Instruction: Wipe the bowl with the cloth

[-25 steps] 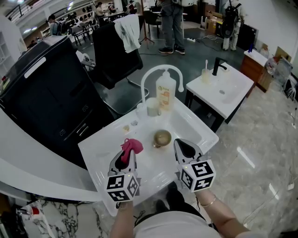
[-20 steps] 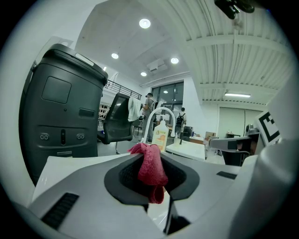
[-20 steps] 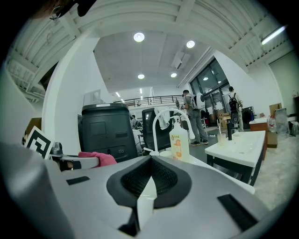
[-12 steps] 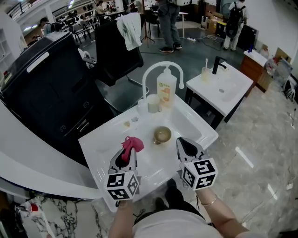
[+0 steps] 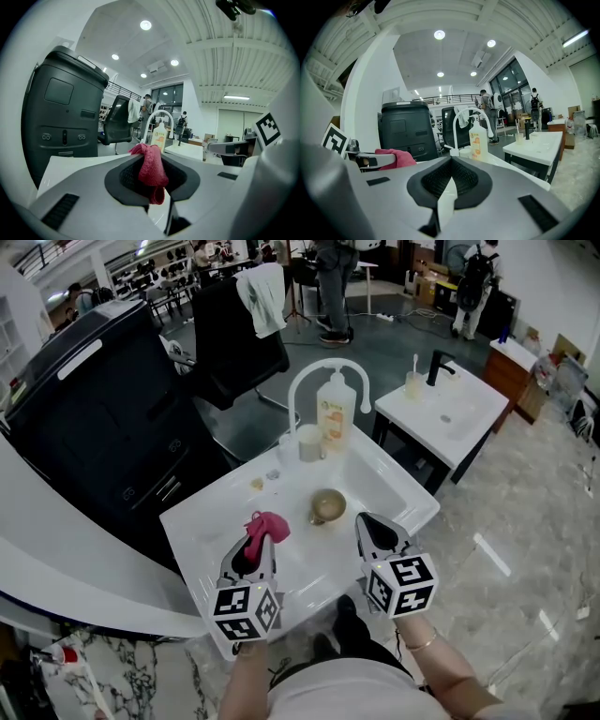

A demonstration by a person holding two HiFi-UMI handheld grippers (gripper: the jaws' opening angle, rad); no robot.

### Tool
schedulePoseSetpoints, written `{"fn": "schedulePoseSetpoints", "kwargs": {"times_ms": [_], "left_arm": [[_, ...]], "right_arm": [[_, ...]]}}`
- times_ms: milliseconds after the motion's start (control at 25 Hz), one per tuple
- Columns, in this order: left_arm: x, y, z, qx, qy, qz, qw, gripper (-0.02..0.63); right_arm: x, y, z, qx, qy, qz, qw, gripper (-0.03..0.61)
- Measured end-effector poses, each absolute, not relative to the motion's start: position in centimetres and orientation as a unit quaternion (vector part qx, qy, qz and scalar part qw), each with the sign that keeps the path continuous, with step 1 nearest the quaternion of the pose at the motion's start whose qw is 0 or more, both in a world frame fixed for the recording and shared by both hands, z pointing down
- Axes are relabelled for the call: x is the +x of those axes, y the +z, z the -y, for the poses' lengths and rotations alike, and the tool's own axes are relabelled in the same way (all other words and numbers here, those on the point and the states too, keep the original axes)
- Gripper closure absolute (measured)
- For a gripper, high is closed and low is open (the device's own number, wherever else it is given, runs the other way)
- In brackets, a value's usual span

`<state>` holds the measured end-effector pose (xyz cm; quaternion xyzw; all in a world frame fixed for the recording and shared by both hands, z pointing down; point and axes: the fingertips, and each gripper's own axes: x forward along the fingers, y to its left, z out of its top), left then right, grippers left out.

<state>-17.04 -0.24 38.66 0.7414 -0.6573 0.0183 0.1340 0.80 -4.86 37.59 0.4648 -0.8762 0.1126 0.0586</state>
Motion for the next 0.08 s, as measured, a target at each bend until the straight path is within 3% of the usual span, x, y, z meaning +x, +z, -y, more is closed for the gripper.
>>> {"fn": "schedulePoseSetpoints", "kwargs": {"times_ms": [80], "left_arm": [[-17.11,38.66,-0.15,0.741,0.017,0.658,0.135,0.529]], "right_arm": [[0.78,37.56,4.59,0.465,0.112,0.876,0.059,0.574]]}}
